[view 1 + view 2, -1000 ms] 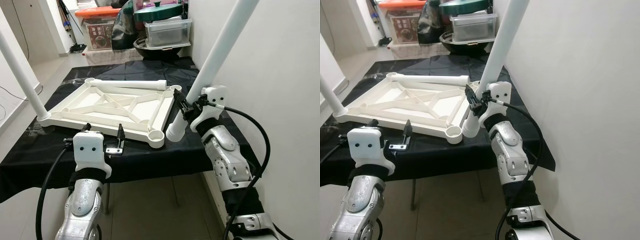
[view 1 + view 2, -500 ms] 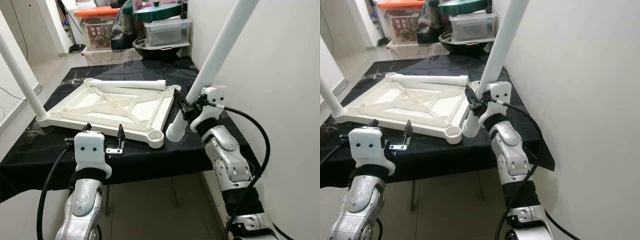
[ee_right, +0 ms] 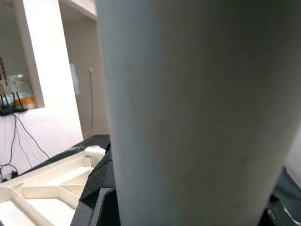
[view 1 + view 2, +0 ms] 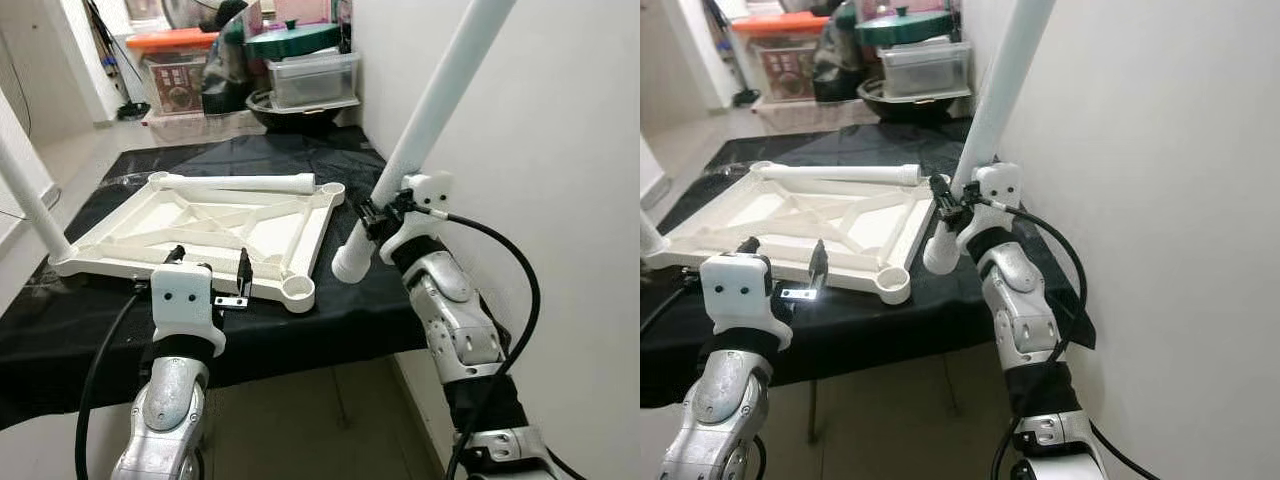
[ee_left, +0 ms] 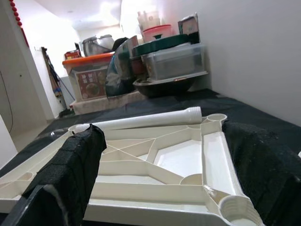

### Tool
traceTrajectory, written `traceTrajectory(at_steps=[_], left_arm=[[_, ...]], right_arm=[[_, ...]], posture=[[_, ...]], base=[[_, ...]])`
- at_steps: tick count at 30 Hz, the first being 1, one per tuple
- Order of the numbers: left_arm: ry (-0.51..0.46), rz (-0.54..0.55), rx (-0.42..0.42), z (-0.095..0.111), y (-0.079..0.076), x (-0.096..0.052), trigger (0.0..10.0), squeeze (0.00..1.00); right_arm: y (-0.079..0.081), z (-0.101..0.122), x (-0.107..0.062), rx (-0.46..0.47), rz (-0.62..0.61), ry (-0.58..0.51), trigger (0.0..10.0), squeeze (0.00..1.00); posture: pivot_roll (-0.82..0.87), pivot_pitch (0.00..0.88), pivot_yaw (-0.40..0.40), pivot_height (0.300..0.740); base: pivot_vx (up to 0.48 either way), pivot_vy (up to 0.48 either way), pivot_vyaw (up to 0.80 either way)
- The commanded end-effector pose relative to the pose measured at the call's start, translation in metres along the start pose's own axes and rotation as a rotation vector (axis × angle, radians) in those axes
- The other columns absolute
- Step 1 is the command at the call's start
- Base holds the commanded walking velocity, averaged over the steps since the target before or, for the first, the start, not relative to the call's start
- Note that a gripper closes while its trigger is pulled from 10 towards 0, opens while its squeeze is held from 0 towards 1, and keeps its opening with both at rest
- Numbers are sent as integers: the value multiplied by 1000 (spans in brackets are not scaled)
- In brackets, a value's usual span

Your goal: Building children table

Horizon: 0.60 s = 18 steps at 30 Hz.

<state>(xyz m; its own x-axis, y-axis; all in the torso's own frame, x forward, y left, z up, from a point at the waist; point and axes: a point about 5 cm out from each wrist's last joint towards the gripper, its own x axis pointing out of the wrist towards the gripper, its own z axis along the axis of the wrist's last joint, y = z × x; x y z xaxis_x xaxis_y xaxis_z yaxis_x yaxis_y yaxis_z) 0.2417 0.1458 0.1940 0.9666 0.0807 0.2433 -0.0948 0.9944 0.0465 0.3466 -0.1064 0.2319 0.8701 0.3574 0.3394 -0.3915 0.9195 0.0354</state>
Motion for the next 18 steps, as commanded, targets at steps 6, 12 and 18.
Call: traceTrajectory(at_steps=[6,12,18], left_arm=[[0,1,18,0,0,1,10000,0],[-1,3,18,0,0,2,10000,0],[-3,3,18,0,-1,2,10000,0]], right_arm=[[6,6,4,-5,22,-30,10000,0],[7,6,5,-4,25,-36,10000,0],[6,7,6,-6,25,-38,10000,0]], posture=[[-42,0,41,740],[-43,0,40,740],[-42,0,41,740]], base=[[269,0,0],[270,0,0],[273,0,0]])
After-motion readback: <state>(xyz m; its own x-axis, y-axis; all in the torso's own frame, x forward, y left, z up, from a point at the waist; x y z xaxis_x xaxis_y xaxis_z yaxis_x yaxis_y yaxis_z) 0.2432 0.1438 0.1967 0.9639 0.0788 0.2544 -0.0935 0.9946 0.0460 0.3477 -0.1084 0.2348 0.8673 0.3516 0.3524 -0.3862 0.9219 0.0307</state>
